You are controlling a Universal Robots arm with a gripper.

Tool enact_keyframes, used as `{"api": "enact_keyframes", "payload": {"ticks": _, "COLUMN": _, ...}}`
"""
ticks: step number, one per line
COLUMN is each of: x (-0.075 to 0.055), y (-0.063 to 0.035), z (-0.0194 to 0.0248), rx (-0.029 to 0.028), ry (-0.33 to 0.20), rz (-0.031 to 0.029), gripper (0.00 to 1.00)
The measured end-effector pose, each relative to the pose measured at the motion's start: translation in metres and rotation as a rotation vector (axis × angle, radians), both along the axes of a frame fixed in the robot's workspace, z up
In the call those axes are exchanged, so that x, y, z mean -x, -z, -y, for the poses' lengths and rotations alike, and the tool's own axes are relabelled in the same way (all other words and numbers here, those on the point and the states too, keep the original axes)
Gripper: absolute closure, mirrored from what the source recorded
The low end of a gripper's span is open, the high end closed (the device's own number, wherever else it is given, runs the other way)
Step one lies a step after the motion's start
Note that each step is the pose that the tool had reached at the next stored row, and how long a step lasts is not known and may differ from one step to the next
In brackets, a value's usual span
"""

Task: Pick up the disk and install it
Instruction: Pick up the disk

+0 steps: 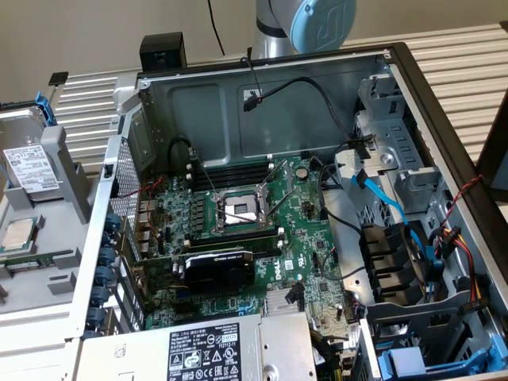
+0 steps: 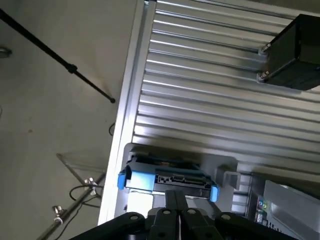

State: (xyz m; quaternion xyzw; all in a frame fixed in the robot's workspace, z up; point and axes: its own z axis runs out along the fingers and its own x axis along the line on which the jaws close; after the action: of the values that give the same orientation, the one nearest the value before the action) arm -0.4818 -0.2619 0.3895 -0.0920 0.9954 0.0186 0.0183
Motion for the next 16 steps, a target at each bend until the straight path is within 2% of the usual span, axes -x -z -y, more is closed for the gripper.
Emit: {"api": "enact_keyframes", "payload": {"ticks": 16, "x": 0.0, "y": 0.0001, "z": 0.0, "rx": 0.0, "ry": -0.292, "rz": 0.0001, "gripper": 0.89}}
